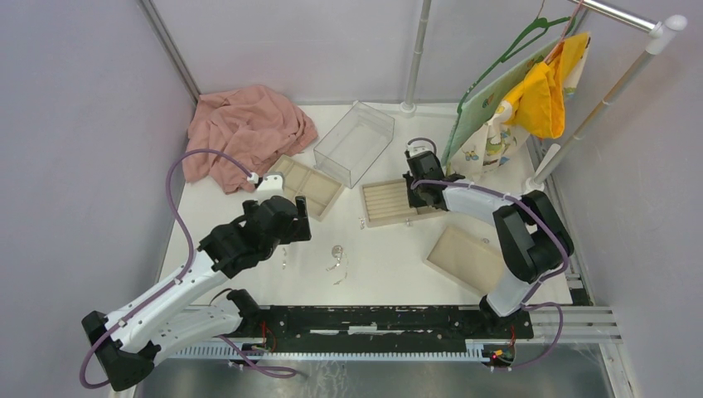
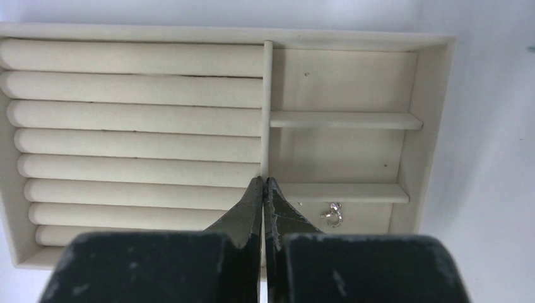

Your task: Organize the mixed jewelry

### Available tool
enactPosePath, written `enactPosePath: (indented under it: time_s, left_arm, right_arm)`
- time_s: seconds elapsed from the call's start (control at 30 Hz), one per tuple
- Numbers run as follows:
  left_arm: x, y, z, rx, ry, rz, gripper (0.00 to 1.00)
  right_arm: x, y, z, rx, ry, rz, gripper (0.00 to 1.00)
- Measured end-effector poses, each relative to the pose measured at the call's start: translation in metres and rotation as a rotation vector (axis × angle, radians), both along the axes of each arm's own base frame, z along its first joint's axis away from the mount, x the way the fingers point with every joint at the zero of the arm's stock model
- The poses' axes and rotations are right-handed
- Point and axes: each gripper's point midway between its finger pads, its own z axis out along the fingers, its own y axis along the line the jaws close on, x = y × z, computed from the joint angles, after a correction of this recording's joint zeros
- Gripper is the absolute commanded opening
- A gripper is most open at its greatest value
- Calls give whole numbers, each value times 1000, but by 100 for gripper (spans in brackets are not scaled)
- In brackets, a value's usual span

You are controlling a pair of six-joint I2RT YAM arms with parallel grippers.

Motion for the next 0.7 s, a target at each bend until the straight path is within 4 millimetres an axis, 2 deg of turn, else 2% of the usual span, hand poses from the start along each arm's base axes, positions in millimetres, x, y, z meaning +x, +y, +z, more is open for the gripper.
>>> enactPosePath:
  time_s: [0.2,0.37,0.47,0.5,0.57,0.7]
  left_arm:
    - [0,-5,-1,-12,7,-12,100]
    - [1,-11,-3,-23,20,-29,100]
    - [0,-15,-3,-40,26,-46,100]
    - [0,-16,-3,-42,27,-47,100]
    - [0,-15,-3,-39,27,-46,100]
    - [1,-12,-4,-25,23,-34,100]
  right_arm:
    - [-11,23,0,19,-2,41,0]
    - [-13,40,1,35,0,48,1]
    - [-15,46,2,27,9,57,22]
    - [-16,48,4,21,12,60,33]
    - [-16,52,8,7,2,72,43]
    - [-17,65,24,-4,-45,103,43]
